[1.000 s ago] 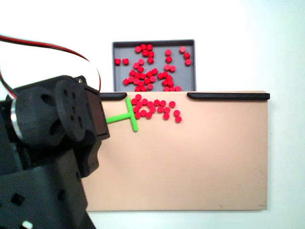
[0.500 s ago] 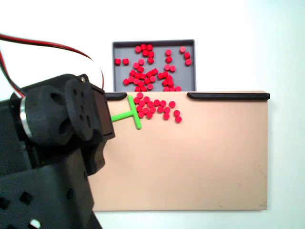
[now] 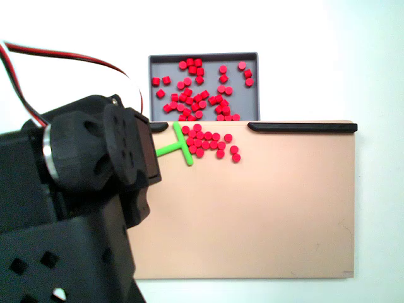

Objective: Push granules from left to the grey container

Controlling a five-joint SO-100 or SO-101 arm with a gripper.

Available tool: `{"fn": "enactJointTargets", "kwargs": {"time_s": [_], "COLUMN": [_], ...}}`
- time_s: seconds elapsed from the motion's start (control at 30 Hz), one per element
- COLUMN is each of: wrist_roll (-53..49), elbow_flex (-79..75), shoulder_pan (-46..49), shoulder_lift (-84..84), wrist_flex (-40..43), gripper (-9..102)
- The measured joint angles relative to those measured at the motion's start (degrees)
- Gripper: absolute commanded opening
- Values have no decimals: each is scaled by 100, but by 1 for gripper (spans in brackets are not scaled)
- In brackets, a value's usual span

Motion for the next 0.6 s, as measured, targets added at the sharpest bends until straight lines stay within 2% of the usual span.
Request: {"fn": "enactJointTargets", "kwargs": {"time_s": [0.6], "wrist_roll": [-360], "elbow_flex": [0], "shoulder_pan": [158], "shoulder_lift": [-9], "wrist_flex": [0], "gripper": [0]}}
